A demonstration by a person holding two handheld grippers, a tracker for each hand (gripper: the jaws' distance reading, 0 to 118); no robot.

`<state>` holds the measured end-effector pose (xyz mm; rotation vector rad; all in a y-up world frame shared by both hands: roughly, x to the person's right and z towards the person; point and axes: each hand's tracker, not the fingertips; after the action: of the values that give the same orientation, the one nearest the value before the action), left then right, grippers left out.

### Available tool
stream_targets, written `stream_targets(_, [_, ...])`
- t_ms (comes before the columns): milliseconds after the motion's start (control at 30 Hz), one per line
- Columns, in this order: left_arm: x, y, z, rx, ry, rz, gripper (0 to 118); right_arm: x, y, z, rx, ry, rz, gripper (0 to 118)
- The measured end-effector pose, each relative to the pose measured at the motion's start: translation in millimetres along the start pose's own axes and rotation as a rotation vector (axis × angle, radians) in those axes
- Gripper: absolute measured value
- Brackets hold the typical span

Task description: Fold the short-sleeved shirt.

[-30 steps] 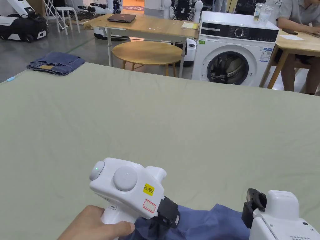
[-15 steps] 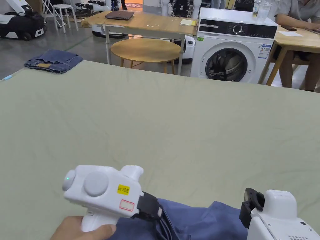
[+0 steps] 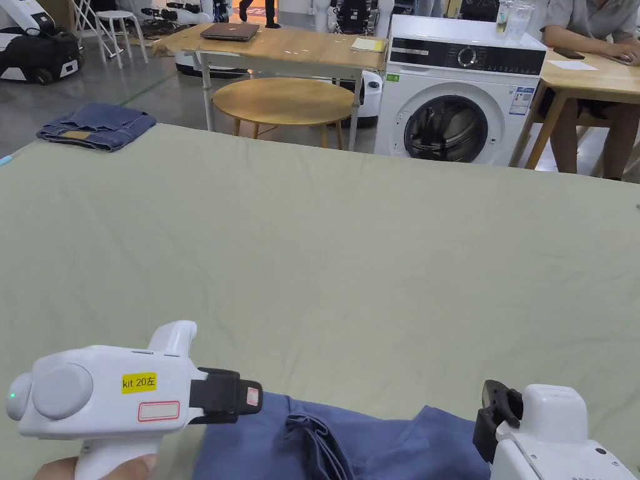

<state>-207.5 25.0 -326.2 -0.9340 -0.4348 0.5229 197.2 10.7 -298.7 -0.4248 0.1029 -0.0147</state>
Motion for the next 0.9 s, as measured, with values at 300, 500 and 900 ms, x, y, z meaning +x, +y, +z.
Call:
stream_targets(300, [-25.3, -21.6, -69.9, -0.15, -0.047, 0.134, 0, -4.2, 1.2, 1.6, 0.025, 0.004, 0.003, 0])
stream_targets(500, [-15.9, -8.1, -107.4, -0.124, -0.187, 0.184, 0, -3.8, 3.5, 3.7, 0.028, 0.001, 0.009, 0])
stream_targets(900, [-11.9, -13.3, -175.6, -0.189, -0.222, 0.281, 0, 7.2, -1.0, 7.5, 0.022, -0.022, -0.012, 0])
